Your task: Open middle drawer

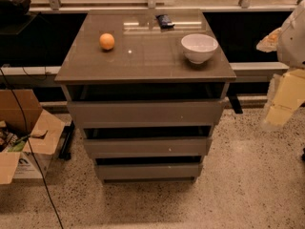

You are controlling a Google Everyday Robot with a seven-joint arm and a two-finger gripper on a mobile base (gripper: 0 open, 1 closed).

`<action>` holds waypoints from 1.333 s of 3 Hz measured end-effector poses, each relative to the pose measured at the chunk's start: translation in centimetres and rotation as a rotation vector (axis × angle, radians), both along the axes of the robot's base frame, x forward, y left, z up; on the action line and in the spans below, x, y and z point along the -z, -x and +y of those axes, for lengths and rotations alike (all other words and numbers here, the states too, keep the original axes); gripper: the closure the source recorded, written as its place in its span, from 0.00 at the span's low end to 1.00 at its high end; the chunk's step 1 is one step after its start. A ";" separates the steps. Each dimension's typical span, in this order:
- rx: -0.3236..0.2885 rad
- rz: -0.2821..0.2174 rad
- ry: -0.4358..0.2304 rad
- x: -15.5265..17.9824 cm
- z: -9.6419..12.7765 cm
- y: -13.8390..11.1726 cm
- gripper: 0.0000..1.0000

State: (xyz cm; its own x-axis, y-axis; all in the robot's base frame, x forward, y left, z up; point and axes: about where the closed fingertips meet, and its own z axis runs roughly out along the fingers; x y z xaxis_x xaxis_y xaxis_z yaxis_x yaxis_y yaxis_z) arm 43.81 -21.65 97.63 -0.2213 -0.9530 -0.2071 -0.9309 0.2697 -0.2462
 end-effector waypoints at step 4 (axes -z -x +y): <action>-0.021 -0.015 -0.177 8.2 4.7 1.1 0.00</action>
Offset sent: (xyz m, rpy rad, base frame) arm -0.0060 0.0316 -0.0493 0.1338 0.0482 0.0331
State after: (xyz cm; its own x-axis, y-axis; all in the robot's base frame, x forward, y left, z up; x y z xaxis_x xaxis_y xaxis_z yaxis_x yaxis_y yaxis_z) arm 42.67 -16.98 89.46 -0.1977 -0.9056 -0.3751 -0.9334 0.2908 -0.2103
